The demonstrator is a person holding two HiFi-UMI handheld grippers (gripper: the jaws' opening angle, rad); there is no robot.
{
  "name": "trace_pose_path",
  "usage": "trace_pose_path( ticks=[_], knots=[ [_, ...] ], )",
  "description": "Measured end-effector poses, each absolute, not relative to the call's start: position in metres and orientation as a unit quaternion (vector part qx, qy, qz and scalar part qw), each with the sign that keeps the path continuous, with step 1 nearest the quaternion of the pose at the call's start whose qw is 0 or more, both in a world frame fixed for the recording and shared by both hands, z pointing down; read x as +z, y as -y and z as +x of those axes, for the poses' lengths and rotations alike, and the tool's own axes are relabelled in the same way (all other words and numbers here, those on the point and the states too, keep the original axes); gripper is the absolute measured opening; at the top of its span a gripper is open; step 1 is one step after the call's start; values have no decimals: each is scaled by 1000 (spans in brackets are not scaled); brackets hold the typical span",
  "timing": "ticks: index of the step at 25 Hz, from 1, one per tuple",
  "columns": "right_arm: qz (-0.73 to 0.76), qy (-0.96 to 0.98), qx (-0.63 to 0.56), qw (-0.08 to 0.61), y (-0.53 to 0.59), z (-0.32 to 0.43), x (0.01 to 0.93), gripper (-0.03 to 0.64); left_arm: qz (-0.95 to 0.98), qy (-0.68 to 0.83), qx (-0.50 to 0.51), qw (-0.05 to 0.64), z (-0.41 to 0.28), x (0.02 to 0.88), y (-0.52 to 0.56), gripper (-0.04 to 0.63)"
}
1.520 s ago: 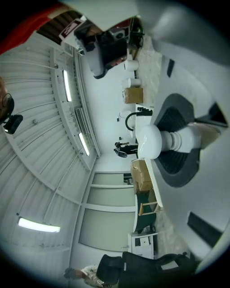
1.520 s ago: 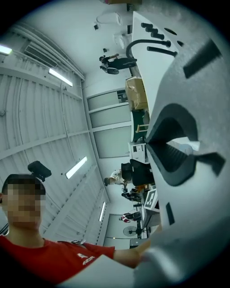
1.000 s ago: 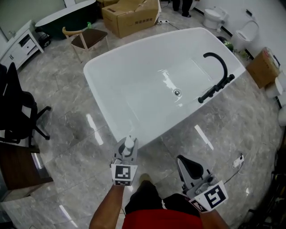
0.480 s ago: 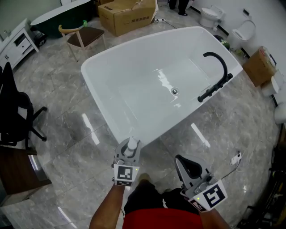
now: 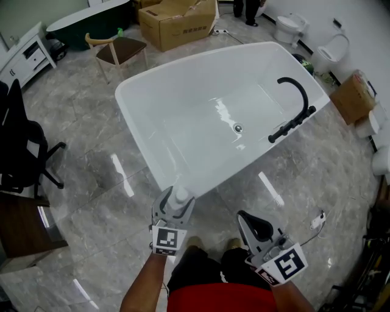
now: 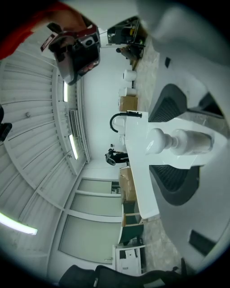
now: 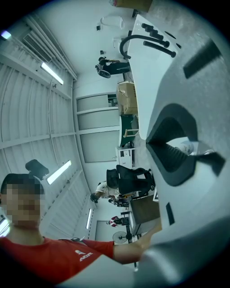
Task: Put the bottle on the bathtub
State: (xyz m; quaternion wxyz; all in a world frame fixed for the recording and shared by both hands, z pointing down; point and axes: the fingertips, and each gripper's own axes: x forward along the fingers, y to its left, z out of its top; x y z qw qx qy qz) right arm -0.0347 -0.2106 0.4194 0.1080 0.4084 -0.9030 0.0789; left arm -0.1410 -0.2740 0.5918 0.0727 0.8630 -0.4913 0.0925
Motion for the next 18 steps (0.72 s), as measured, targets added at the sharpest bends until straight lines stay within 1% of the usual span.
trace_pose_path(
  ticks=[4, 9, 10, 12, 14, 16, 18],
  knots=[
    [396, 909, 80, 103, 214, -30, 414, 3, 849, 521, 77, 51, -153, 544, 264, 272],
    [378, 920, 72, 80, 214, -23, 398, 4, 838, 543, 47, 29, -151, 469, 236, 268],
    [373, 922, 69, 74, 213, -20, 393, 3, 835, 548, 43, 26, -149, 455, 229, 252],
    [363, 928, 63, 63, 209, -13, 384, 4, 830, 556, 35, 23, -140, 430, 215, 198],
    [351, 933, 57, 51, 204, -3, 376, 3, 825, 564, 28, 20, -127, 407, 200, 125],
    [338, 939, 52, 39, 196, 9, 367, 3, 817, 576, 23, 17, -112, 386, 186, 71],
    [325, 944, 47, 26, 187, 23, 356, 3, 808, 589, 18, 14, -95, 368, 171, 38]
  ],
)
